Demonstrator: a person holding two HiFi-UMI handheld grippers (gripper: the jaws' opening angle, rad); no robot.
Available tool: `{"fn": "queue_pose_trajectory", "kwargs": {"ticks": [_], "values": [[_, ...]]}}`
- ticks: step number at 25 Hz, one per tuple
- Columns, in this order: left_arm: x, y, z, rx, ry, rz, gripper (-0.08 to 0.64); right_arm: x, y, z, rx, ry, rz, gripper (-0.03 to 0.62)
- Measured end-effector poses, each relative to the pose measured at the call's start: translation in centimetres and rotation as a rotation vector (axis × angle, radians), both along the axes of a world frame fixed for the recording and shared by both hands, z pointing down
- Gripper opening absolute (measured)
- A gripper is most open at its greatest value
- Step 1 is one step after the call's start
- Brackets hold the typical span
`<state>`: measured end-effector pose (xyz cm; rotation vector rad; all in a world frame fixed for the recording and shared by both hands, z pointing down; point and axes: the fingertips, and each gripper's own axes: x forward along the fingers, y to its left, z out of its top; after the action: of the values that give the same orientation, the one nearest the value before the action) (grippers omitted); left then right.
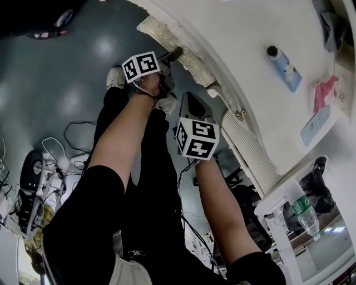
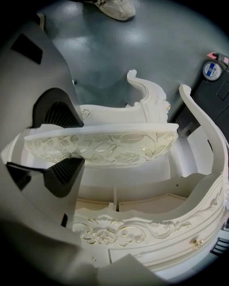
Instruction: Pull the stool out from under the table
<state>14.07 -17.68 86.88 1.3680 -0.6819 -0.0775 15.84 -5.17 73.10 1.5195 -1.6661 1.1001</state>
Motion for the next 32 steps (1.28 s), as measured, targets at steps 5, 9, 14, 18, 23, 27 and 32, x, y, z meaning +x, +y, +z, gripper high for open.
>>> {"fn": "queue_pose_trajectory", "kwargs": {"ticks": [5,9,14,18,23,27,32], "values": [[-1.7,1.2,0.0,0.005,0.006,0.003,0.215,-0.3,-0.1,0.1,0.003,-0.004,0.005,0.008],[-4.3,3.0,0.0,0.0,-0.003,0.022,0.213,-0.8,-0.5,0.1,0.008,-0.012,0.011,0.008],[-9.2,5.8,0.0,-0.008,-0.028,0.033,0.213,-1.7,-0.7,0.2,0.013,-0.027,0.009,0.008],[-13.3,8.9,0.0,-0.037,-0.052,0.04,0.213,-2.5,-0.5,0.7,0.0,-0.041,0.006,0.008],[-17.7,11.3,0.1,-0.064,-0.086,0.02,0.215,-4.2,-0.4,0.4,0.002,-0.049,-0.039,0.008],[-18.6,12.0,0.0,-0.091,-0.081,0.048,0.219,-4.7,-0.4,0.6,-0.007,-0.046,-0.075,0.008],[-19.0,12.1,-0.7,-0.157,-0.189,0.118,0.227,-5.4,-0.8,-0.2,0.001,-0.04,-0.101,0.008]]}}
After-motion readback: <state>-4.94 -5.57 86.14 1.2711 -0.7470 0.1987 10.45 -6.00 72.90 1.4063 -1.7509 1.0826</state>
